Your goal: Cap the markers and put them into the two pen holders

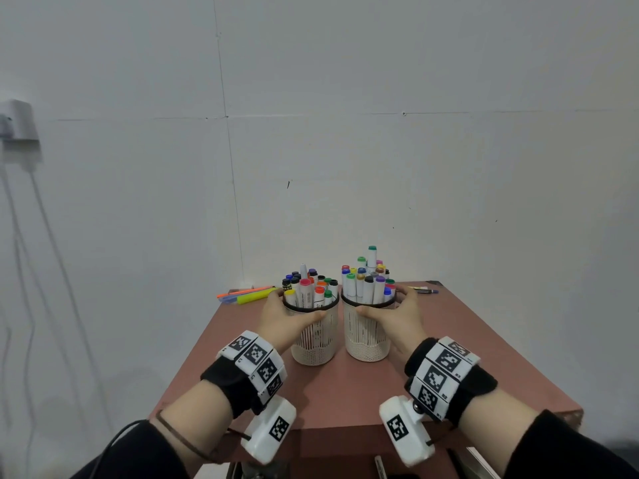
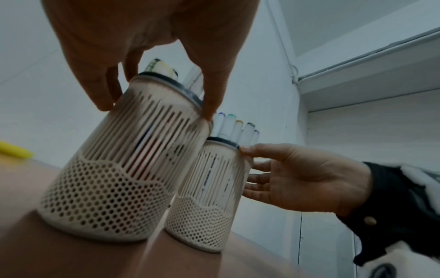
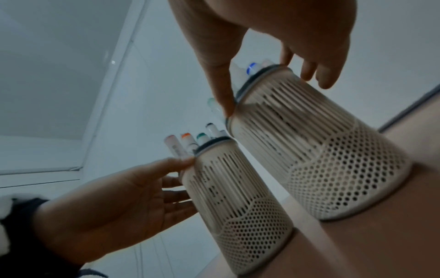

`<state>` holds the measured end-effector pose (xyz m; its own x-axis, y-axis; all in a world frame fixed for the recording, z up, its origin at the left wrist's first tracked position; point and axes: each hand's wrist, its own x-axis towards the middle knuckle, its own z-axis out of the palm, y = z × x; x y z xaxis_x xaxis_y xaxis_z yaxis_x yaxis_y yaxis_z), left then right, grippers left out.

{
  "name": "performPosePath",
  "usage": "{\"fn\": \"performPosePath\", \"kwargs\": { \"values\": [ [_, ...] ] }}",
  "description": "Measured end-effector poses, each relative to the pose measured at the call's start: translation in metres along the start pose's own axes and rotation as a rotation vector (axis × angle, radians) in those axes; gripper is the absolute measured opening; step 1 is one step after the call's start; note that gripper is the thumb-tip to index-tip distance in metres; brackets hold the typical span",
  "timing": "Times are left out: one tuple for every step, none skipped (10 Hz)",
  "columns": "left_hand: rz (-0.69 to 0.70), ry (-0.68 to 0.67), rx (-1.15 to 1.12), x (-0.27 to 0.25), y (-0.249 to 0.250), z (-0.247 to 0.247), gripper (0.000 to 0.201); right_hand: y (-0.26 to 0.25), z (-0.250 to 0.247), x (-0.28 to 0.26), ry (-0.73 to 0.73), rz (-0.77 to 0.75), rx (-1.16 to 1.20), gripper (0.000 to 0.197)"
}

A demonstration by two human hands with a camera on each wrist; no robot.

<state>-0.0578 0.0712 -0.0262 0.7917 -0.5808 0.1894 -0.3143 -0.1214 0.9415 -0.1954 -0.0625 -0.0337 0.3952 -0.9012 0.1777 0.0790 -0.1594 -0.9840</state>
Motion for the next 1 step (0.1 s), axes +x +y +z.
{"fn": "performPosePath", "kwargs": {
  "values": [
    [0.061,0.059,0.004,-0.0129,-0.0017,-0.0087,0.075,-0.0055,-0.0131,-0.0075,0.03,-0.115,-0.081,0.08]
  ]
}}
